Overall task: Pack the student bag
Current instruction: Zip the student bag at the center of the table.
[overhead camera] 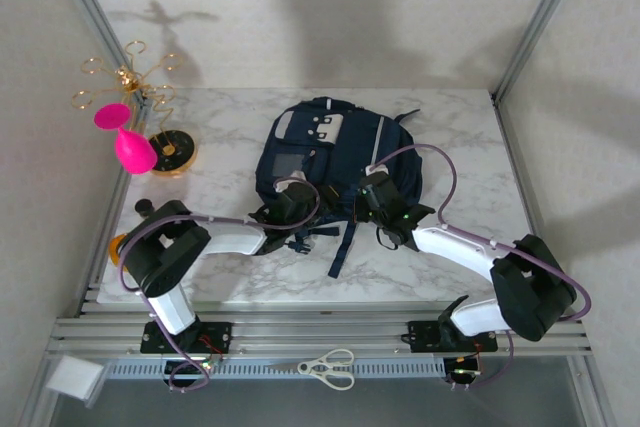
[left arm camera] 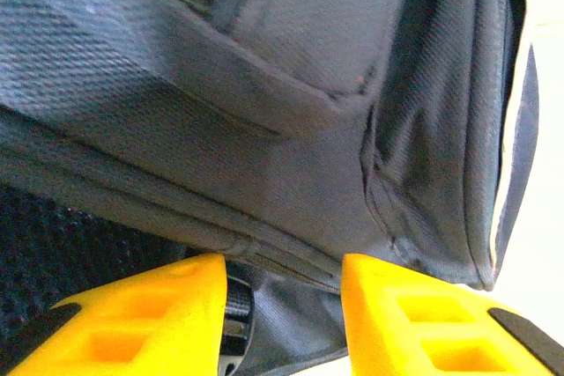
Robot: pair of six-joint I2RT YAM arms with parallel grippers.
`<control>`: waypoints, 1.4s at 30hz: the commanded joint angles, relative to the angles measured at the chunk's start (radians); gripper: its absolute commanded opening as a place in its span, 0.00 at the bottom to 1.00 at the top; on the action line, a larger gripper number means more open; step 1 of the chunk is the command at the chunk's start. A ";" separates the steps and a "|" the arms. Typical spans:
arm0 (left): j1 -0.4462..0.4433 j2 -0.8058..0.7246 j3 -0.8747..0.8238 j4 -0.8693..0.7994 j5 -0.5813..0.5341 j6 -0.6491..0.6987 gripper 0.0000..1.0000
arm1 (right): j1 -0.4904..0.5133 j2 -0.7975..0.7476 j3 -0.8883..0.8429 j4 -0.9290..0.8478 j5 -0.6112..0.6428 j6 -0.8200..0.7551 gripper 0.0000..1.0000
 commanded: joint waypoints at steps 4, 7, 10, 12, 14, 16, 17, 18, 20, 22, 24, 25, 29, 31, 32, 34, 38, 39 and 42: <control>0.051 -0.016 -0.023 -0.051 -0.170 -0.018 0.37 | -0.085 -0.074 -0.003 -0.109 0.053 0.021 0.00; 0.108 -0.033 -0.030 -0.101 -0.186 0.034 0.37 | -0.116 -0.086 0.004 -0.145 0.056 -0.002 0.00; 0.175 -0.043 -0.041 -0.092 -0.150 0.109 0.36 | -0.136 -0.077 0.024 -0.168 0.042 -0.024 0.00; 0.200 -0.055 -0.040 -0.088 -0.114 0.160 0.36 | -0.134 -0.064 0.038 -0.156 -0.022 -0.057 0.00; 0.201 -0.062 -0.010 -0.124 -0.073 0.200 0.37 | -0.127 -0.056 0.042 -0.127 -0.118 -0.097 0.00; 0.187 -0.072 -0.001 -0.139 -0.043 0.195 0.41 | -0.122 -0.043 0.055 -0.153 -0.102 -0.076 0.00; 0.179 -0.083 -0.008 -0.129 -0.023 0.177 0.43 | -0.122 -0.040 0.059 -0.152 -0.112 -0.073 0.00; 0.169 -0.097 -0.019 -0.118 -0.013 0.152 0.45 | -0.123 -0.041 0.059 -0.144 -0.133 -0.073 0.00; 0.122 -0.133 -0.042 -0.093 -0.016 0.093 0.52 | -0.122 -0.040 0.054 -0.128 -0.153 -0.064 0.00; 0.065 -0.144 -0.026 -0.098 -0.022 0.037 0.59 | -0.126 -0.023 0.066 -0.142 -0.142 -0.065 0.00; 0.017 -0.135 0.000 -0.093 -0.021 -0.032 0.62 | -0.133 -0.004 0.078 -0.151 -0.144 -0.069 0.00; -0.006 -0.129 0.008 -0.075 -0.030 -0.080 0.62 | -0.135 0.001 0.081 -0.151 -0.158 -0.070 0.00; -0.062 -0.064 0.070 -0.021 -0.064 -0.223 0.62 | -0.139 0.010 0.079 -0.131 -0.177 -0.069 0.00; -0.070 -0.020 0.099 0.018 -0.067 -0.283 0.62 | -0.147 0.015 0.073 -0.122 -0.181 -0.063 0.00; -0.074 -0.002 0.115 0.041 -0.068 -0.301 0.61 | -0.149 0.019 0.074 -0.124 -0.186 -0.057 0.00; -0.088 0.020 0.161 0.007 -0.115 -0.308 0.61 | -0.150 0.019 0.071 -0.115 -0.205 -0.057 0.00; -0.104 0.063 0.208 -0.026 -0.171 -0.346 0.61 | -0.151 0.013 0.080 -0.115 -0.224 -0.056 0.00; -0.105 0.071 0.208 -0.021 -0.176 -0.368 0.60 | -0.151 0.012 0.083 -0.116 -0.227 -0.058 0.00; -0.112 0.102 0.226 -0.008 -0.194 -0.401 0.58 | -0.151 -0.003 0.076 -0.116 -0.223 -0.064 0.00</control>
